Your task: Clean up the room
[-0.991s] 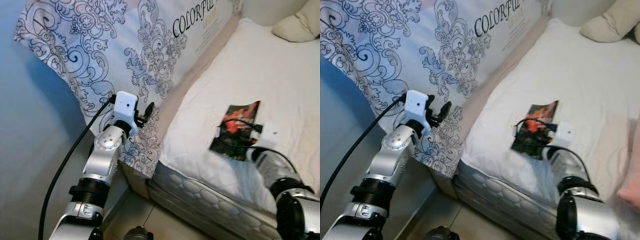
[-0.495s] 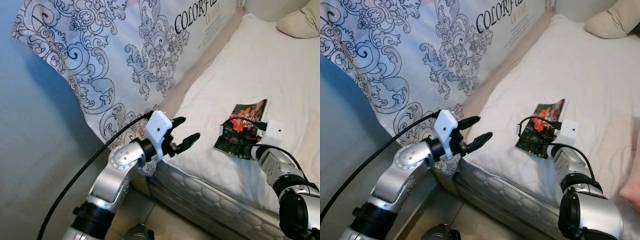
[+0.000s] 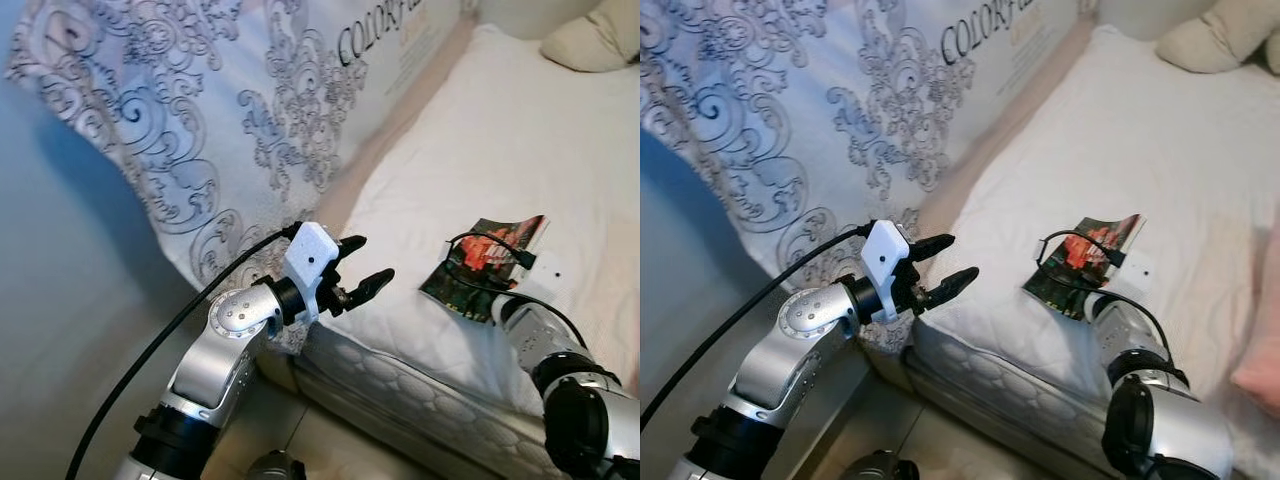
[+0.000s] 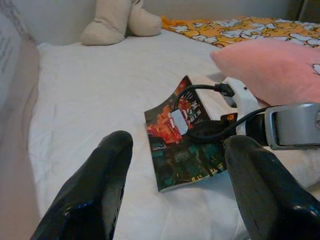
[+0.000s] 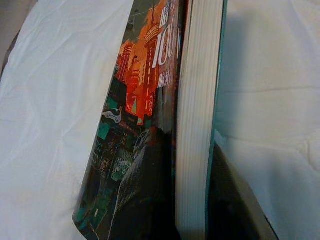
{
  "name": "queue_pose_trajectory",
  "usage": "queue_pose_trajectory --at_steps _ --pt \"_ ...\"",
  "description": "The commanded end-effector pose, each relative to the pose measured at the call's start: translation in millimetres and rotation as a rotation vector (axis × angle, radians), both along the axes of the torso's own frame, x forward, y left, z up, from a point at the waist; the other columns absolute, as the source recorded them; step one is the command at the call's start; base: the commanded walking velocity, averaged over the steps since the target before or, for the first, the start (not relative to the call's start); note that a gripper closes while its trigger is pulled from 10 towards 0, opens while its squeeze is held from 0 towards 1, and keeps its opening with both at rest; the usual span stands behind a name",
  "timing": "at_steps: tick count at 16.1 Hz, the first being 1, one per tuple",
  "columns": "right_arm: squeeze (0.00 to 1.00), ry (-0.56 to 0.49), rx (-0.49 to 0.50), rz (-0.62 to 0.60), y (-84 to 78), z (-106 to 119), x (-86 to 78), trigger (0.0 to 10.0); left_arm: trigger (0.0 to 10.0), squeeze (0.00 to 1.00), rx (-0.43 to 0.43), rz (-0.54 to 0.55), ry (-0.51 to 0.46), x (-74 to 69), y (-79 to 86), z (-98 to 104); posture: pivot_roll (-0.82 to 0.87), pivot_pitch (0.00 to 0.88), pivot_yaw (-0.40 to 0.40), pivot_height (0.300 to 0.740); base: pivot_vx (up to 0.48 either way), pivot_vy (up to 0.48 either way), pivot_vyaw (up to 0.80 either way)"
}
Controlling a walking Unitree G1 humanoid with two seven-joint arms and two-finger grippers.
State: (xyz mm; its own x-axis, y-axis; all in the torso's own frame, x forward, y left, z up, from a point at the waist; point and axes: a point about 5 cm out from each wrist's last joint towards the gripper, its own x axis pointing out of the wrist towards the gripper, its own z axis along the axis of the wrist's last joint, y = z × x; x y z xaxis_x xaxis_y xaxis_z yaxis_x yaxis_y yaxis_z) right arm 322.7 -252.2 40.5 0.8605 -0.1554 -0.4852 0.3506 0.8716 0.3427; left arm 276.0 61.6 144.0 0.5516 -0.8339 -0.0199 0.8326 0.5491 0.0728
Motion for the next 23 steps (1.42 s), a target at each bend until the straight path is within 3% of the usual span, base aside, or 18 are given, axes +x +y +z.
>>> queue_pose_trajectory --at_steps 1,5,10,11,16,18,20,23 --pt "0.00 0.021 -0.040 0.035 5.8 1.8 3.8 0.0 10.0 0.00 0.007 0.007 -0.006 -1.6 3.2 2.3 0.25 0.076 0.091 0.740 0.000 0.000 0.00" --pt "0.00 0.030 -0.127 0.102 9.5 6.5 8.7 0.0 10.0 0.00 0.009 0.010 0.004 -6.0 3.3 0.6 0.28 0.071 0.079 0.740 0.000 0.000 0.00" --pt "0.00 0.054 -0.161 0.118 10.9 5.8 8.9 0.0 10.0 0.00 0.012 0.020 0.006 -6.6 4.4 0.9 0.29 0.069 0.067 0.740 0.000 0.000 0.00" --pt "1.00 0.067 -0.190 0.148 12.8 3.7 7.8 10.0 10.0 0.00 0.010 0.015 0.006 -7.3 4.5 1.4 0.28 0.070 0.068 0.740 0.000 0.000 0.00" --pt "1.00 0.061 -0.206 0.157 12.0 6.6 9.8 10.0 10.0 0.00 0.012 0.013 0.008 -6.2 3.5 1.7 0.28 0.069 0.065 0.740 0.000 0.000 0.00" --pt "1.00 0.060 -0.263 0.183 10.8 9.3 11.3 10.0 10.0 0.00 0.012 0.012 0.011 -6.5 3.0 1.2 0.28 0.069 0.063 0.740 0.000 0.000 0.00" --pt "1.00 0.063 -0.391 0.215 5.0 14.7 13.2 10.0 10.0 0.00 0.009 0.008 0.014 -6.3 1.1 0.8 0.27 0.063 0.064 0.740 0.000 0.000 0.00" --pt "1.00 0.071 -0.470 0.219 -4.4 20.1 13.9 10.0 10.0 0.00 0.002 -0.009 0.013 -2.9 -3.9 1.7 0.25 0.042 0.070 0.740 0.000 0.000 0.00"
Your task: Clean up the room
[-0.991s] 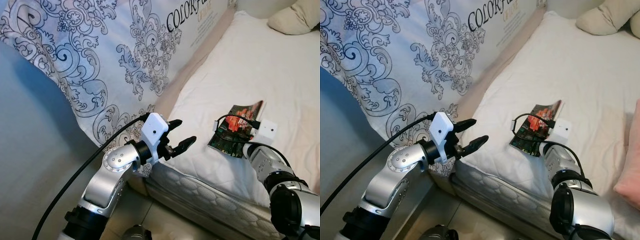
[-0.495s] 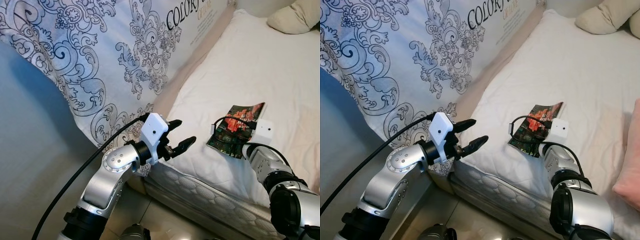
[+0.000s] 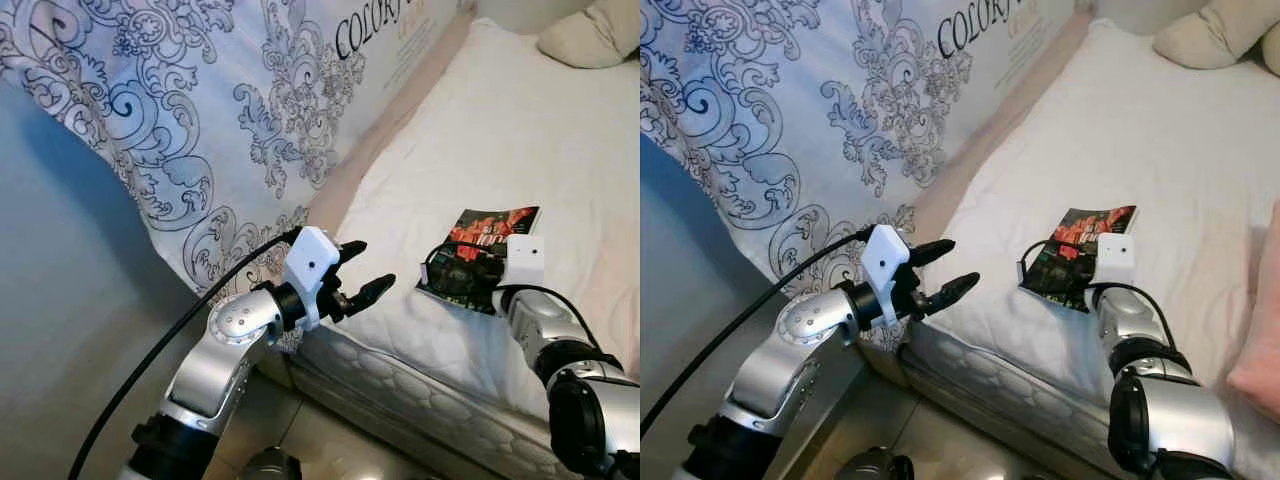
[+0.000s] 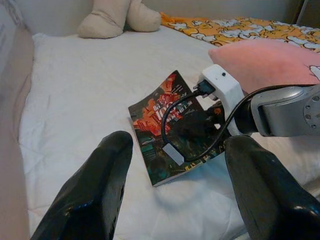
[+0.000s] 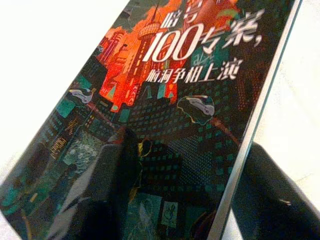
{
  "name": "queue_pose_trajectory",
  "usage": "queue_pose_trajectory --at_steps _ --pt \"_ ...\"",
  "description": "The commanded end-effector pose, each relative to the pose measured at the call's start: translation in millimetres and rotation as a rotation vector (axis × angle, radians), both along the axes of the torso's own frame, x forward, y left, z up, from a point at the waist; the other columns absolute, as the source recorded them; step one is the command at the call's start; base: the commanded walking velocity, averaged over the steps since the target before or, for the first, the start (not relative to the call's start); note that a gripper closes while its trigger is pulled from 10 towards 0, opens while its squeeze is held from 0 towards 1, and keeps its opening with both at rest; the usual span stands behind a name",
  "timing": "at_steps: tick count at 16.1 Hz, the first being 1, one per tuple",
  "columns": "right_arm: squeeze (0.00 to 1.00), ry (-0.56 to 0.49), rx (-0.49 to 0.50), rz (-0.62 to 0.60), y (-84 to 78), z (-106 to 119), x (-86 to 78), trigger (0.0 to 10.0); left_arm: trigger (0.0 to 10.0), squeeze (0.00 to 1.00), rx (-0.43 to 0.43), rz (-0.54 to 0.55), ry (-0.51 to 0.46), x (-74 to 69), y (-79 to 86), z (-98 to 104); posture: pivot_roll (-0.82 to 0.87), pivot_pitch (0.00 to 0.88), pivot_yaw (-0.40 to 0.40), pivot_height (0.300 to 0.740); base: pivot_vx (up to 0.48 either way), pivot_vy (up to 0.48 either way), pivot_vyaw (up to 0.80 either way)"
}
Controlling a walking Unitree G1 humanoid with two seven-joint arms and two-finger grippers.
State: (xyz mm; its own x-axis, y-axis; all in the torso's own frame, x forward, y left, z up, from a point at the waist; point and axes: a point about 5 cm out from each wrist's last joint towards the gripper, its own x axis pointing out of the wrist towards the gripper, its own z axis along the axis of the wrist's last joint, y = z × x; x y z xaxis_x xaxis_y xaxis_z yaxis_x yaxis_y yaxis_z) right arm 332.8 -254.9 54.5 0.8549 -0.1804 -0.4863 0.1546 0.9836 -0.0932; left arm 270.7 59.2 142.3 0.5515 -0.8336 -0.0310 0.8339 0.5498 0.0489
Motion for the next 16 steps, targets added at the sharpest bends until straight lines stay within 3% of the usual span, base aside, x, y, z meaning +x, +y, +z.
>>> queue_pose_trajectory --at_steps 1,6,8,10,13,16 --pt "1.00 -0.017 -0.051 0.012 -3.2 7.1 3.9 10.0 10.0 0.00 0.004 -0.014 -0.016 3.3 -2.8 4.5 0.25 0.036 0.069 0.740 0.000 0.000 0.00" --pt "1.00 0.003 -0.074 -0.005 -10.1 0.2 -3.9 10.0 10.0 0.00 -0.002 -0.026 -0.022 7.6 -6.7 5.9 0.23 0.010 0.074 0.740 0.000 0.000 0.00" --pt "1.00 -0.029 -0.174 -0.059 -30.2 11.7 -4.5 10.0 10.0 0.00 -0.008 -0.041 -0.022 8.7 -11.1 5.3 0.22 0.000 0.071 0.740 0.000 0.000 0.00" --pt "1.00 -0.077 -0.254 -0.042 -40.0 27.4 0.8 10.0 10.0 0.00 -0.026 -0.039 -0.020 10.2 -14.5 5.9 0.21 0.000 0.065 0.740 0.000 0.000 0.00" --pt "1.00 -0.102 -0.237 -0.041 -44.1 31.9 1.2 10.0 10.0 0.00 -0.056 -0.028 -0.007 15.8 -20.6 5.5 0.19 0.000 0.042 0.740 0.000 0.000 0.00" --pt "1.00 -0.254 -0.242 -0.024 -31.3 34.2 1.9 10.0 10.0 0.00 -0.083 0.151 0.045 34.3 -12.8 -3.3 0.17 0.000 0.000 0.740 0.000 0.000 0.00"
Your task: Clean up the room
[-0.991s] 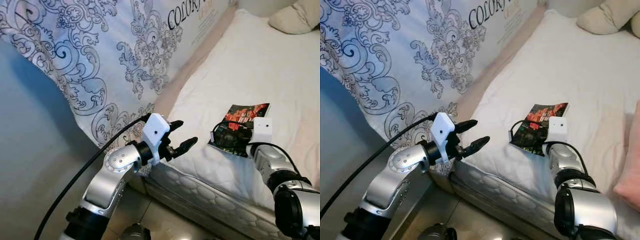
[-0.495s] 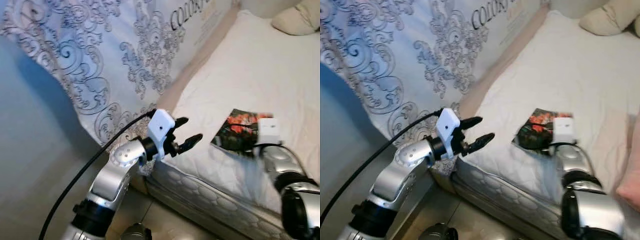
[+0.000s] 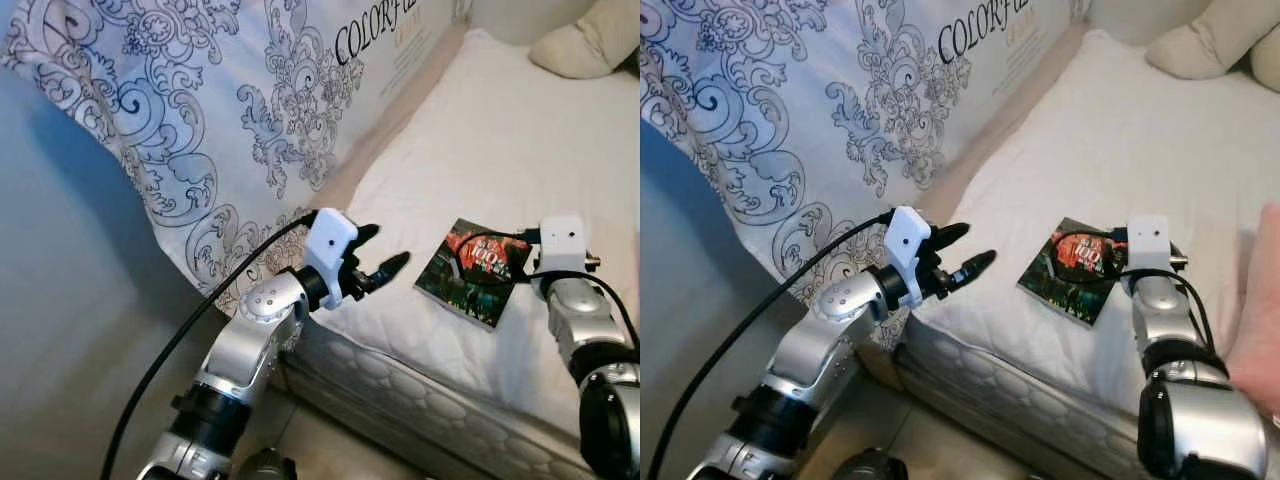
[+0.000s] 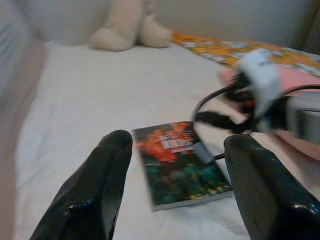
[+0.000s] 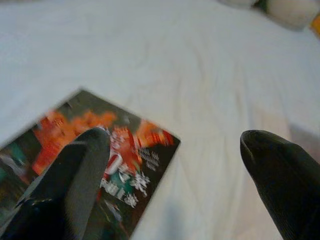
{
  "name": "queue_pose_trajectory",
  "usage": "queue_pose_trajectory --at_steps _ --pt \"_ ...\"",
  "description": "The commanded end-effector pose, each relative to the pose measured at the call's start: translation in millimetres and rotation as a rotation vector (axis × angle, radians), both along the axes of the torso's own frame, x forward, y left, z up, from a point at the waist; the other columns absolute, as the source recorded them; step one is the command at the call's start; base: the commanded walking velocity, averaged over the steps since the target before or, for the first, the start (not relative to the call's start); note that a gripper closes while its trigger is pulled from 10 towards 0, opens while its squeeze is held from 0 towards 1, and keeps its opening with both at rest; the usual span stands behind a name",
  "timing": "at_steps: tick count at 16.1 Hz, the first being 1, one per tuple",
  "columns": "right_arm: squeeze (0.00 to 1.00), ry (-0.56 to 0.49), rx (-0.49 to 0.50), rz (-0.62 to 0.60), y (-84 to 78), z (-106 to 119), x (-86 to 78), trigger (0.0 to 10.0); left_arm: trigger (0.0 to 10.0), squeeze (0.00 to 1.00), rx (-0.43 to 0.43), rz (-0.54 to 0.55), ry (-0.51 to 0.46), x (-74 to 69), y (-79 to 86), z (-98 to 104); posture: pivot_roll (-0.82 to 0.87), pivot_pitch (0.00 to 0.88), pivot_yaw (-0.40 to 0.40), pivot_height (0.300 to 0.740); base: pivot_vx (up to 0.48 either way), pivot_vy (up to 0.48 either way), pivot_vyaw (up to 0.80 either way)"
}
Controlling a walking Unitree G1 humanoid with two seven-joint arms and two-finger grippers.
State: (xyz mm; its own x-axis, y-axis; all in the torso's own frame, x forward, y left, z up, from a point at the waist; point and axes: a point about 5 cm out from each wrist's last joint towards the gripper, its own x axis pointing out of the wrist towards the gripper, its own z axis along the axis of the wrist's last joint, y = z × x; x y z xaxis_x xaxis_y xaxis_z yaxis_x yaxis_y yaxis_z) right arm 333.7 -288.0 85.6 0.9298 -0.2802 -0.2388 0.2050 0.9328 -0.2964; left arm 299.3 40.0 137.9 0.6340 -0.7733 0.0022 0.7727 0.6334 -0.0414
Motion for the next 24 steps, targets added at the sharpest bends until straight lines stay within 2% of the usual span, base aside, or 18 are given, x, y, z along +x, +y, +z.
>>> queue_pose_trajectory --at_steps 1,2,3,4,6,8,10,11,13,15,19,20,21,22,23,24 --pt "1.00 -0.086 0.003 -0.020 4.2 3.0 -0.5 10.0 10.0 0.00 0.007 0.095 -0.001 9.9 10.3 -1.4 0.17 0.000 -0.004 0.740 0.000 0.000 0.00" --pt "1.00 -0.163 -0.006 -0.014 10.5 4.0 -3.5 10.0 10.0 0.00 -0.010 0.171 0.017 16.6 18.3 -3.8 0.16 0.000 -0.019 0.740 0.000 0.000 0.00" --pt "0.98 -0.283 0.006 -0.028 22.2 2.4 -13.5 10.0 10.0 0.00 -0.044 0.300 0.038 26.6 34.4 -6.2 0.15 0.000 -0.026 0.740 0.000 0.000 0.00" --pt "0.00 -0.335 0.014 -0.017 39.0 -5.9 -25.4 10.0 10.0 0.00 -0.024 0.403 0.016 32.6 48.7 -9.0 0.14 0.000 -0.040 0.740 0.000 -0.480 0.00" --pt "0.00 -0.344 0.062 -0.022 64.6 -23.1 -40.8 10.0 10.0 0.00 -0.004 0.517 0.020 36.1 62.6 -17.7 0.13 0.000 -0.035 0.740 0.000 -0.480 0.00" --pt "0.00 -0.339 0.116 -0.019 80.8 -29.9 -44.9 10.0 10.0 0.00 0.047 0.596 0.024 38.4 69.4 -26.1 0.13 0.000 -0.026 0.740 0.000 -0.480 0.00" --pt "0.00 -0.351 0.112 0.002 85.7 -27.5 -45.5 10.0 10.0 0.00 0.052 0.596 0.023 39.0 68.1 -28.0 0.13 0.000 -0.015 0.740 0.000 -0.480 0.00" --pt "0.00 -0.371 0.119 0.026 90.2 -24.0 -49.7 10.0 10.0 0.00 0.082 0.563 -0.005 35.1 65.5 -31.4 0.11 0.000 0.005 0.740 0.000 -0.480 -0.56" --pt "0.00 -0.376 0.106 0.030 90.7 -22.0 -53.6 10.0 10.0 0.00 0.090 0.537 0.007 33.0 64.9 -36.7 0.08 0.000 0.027 0.727 0.000 -0.480 -0.43" --pt "0.00 -0.407 0.070 0.051 90.8 -12.8 -56.2 10.0 10.0 0.00 0.087 0.523 0.012 31.4 57.6 -41.0 0.06 0.000 0.030 0.710 0.000 -0.480 -0.42" --pt "0.00 -0.521 -0.011 0.116 91.0 26.2 -50.2 10.0 10.0 0.00 0.033 0.542 -0.009 32.3 48.0 -34.9 0.02 0.000 0.020 0.676 0.000 -0.468 -0.41" --pt "0.00 -0.522 -0.012 0.114 90.1 28.3 -50.0 10.0 10.0 0.00 0.032 0.538 -0.013 32.3 47.0 -34.3 0.02 0.000 0.020 0.672 0.000 -0.450 -0.40" --pt "1.00 -0.510 0.076 0.053 80.1 25.9 -52.4 10.0 10.0 0.00 0.050 0.519 -0.049 33.9 42.0 -30.6 0.01 0.000 0.011 0.668 0.000 -0.450 0.00" --pt "1.00 -0.486 0.116 0.014 75.2 19.9 -54.4 10.0 10.0 0.68 0.033 0.527 -0.046 35.0 42.8 -29.3 0.02 0.000 0.010 0.668 0.000 -0.431 0.00" --pt "1.00 -0.440 0.162 -0.049 67.8 9.8 -58.0 10.0 10.0 1.00 0.011 0.549 -0.040 38.8 45.0 -25.2 0.03 0.000 0.008 0.668 0.259 -0.401 0.00" --pt "1.00 -0.428 0.148 -0.032 69.2 9.2 -57.2 10.0 10.0 1.00 0.028 0.550 -0.064 41.7 45.1 -19.9 0.03 0.000 0.007 0.668 0.285 -0.382 0.00"
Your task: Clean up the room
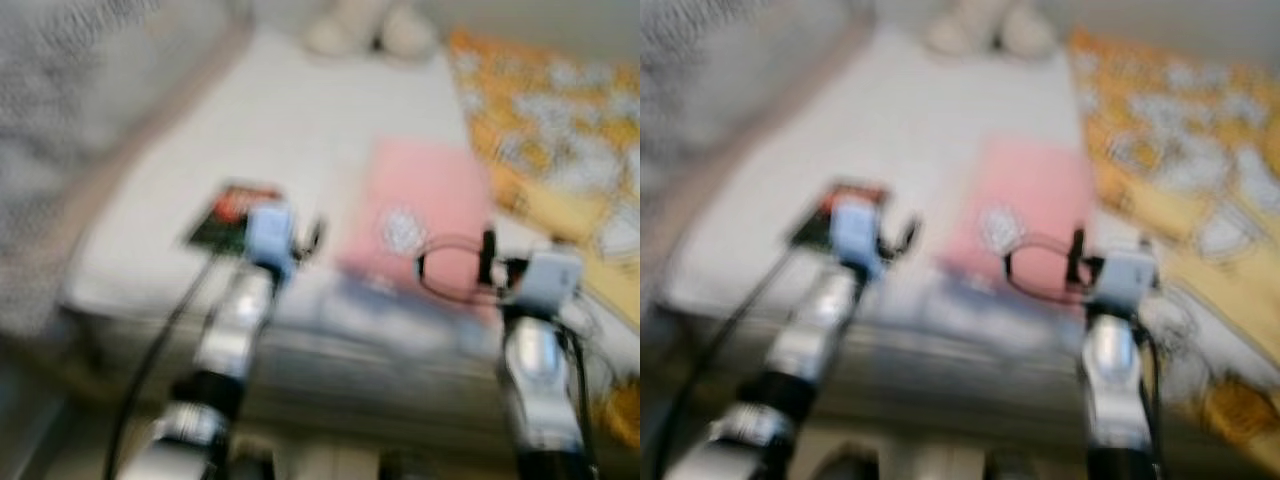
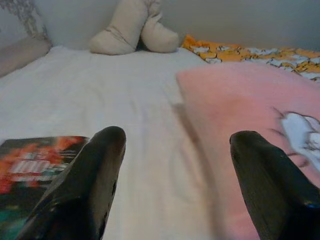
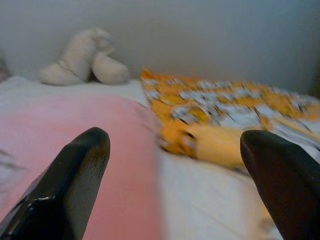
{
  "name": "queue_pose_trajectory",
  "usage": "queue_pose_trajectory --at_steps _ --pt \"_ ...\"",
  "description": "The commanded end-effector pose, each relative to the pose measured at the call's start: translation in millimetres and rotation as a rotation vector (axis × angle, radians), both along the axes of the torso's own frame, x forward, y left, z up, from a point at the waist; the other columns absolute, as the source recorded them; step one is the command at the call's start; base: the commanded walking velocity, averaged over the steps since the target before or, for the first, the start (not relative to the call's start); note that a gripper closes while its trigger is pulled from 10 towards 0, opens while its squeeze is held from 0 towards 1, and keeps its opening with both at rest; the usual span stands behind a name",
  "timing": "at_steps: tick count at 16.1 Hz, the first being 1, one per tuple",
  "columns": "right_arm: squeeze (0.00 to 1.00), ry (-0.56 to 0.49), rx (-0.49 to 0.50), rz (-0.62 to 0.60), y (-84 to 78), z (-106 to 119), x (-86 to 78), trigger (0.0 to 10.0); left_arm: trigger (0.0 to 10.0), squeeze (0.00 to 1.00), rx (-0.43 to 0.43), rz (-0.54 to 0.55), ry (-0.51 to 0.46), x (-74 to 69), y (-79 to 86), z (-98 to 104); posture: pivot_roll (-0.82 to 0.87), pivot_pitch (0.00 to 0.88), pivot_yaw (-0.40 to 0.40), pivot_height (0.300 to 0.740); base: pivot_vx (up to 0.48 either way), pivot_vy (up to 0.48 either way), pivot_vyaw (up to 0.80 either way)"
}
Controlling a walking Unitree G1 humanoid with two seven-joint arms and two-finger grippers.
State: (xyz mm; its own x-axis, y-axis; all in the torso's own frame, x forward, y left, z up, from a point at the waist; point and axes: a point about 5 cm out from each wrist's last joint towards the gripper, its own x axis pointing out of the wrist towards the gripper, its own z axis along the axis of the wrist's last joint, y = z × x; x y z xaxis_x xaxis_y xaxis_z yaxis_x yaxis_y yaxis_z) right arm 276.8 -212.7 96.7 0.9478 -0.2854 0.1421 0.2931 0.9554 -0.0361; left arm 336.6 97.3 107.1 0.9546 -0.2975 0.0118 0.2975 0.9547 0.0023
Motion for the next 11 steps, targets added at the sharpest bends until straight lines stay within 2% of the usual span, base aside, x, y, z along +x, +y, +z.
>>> queue_pose_trajectory --at_steps 1,2,3,4,5,7,9,11 --pt "1.00 0.038 -0.008 -0.015 -4.6 -3.6 0.8 10.0 10.0 1.00 0.018 -0.027 -0.040 7.7 -11.2 15.2 0.03 0.000 0.005 0.668 0.307 -0.364 0.00" --pt "1.00 0.044 -0.005 -0.015 -4.1 -4.1 1.5 10.0 10.0 1.00 0.021 -0.023 -0.040 9.2 -10.4 16.4 0.03 0.000 0.003 0.668 0.311 -0.360 0.00" --pt "0.00 0.055 0.004 0.001 -1.6 -5.0 2.3 10.0 10.0 0.00 0.029 -0.001 -0.030 12.8 -7.9 16.2 0.02 0.000 0.001 0.668 0.000 0.000 0.00" --pt "0.00 0.060 0.006 0.007 -0.7 -5.4 2.4 10.0 10.0 0.00 0.034 0.013 -0.023 14.1 -6.8 15.6 0.02 0.000 0.001 0.668 0.000 0.000 0.00" --pt "0.00 0.064 0.006 0.028 1.2 -5.4 1.3 10.0 10.0 0.00 -0.023 0.017 -0.019 14.0 -7.5 18.5 0.02 0.000 0.005 0.668 0.000 0.000 0.00" --pt "0.00 0.054 -0.020 0.053 2.9 -2.7 0.7 10.0 10.0 0.00 -0.059 0.021 -0.035 12.9 -8.4 23.0 0.03 0.000 0.009 0.668 0.000 0.000 0.00" --pt "0.00 -0.017 -0.050 0.054 2.9 12.8 0.3 10.0 10.0 0.00 -0.078 0.042 -0.145 11.0 -8.9 41.0 0.02 0.000 0.004 0.687 0.480 0.000 0.00" --pt "0.00 -0.038 -0.067 0.074 6.1 19.6 1.3 10.0 10.0 0.00 -0.071 0.019 -0.191 10.4 -13.7 50.1 0.02 0.000 -0.003 0.701 0.480 0.000 0.00"
